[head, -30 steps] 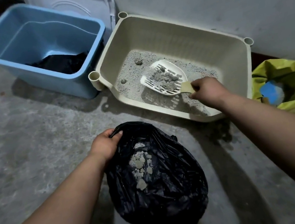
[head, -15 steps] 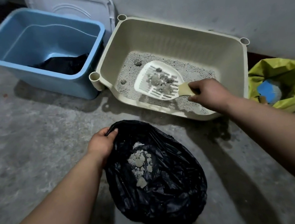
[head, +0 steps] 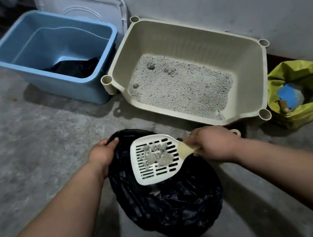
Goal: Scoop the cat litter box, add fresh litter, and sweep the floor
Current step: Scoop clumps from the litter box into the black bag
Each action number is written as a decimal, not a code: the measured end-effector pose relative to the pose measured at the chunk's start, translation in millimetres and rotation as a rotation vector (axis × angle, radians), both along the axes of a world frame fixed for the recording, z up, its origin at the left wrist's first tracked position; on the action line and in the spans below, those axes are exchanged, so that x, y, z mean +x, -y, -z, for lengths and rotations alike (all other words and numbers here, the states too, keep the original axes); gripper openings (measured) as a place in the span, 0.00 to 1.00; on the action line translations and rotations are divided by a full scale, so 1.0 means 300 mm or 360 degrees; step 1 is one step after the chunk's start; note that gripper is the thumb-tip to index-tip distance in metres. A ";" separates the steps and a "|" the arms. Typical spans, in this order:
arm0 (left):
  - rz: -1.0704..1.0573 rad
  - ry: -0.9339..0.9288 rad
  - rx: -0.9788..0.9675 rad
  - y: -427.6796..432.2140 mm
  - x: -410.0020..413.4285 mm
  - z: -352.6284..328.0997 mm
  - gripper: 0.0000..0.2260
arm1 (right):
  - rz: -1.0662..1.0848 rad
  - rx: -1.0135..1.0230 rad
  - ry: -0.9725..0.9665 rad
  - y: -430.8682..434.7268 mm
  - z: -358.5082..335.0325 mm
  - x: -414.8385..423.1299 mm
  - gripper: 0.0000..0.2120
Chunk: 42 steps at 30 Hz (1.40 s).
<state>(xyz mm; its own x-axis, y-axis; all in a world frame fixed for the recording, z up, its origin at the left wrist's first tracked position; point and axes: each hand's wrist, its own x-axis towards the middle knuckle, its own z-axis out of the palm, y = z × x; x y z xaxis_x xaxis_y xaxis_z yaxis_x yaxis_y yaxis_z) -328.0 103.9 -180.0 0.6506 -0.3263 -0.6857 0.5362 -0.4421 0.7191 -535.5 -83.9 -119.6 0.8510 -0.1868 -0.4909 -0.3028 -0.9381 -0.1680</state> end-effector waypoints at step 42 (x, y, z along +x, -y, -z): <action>-0.0010 -0.0165 -0.0029 -0.010 0.005 -0.027 0.04 | -0.0074 -0.0537 0.0580 0.003 -0.011 0.071 0.09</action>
<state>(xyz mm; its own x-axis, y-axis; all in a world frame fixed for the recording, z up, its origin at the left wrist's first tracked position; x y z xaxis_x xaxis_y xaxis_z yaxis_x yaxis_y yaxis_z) -326.5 107.0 -171.9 0.5783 -0.3355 -0.7436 0.6109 -0.4260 0.6673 -514.1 -84.7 -116.2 0.9672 -0.2415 -0.0789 -0.2372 -0.9696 0.0603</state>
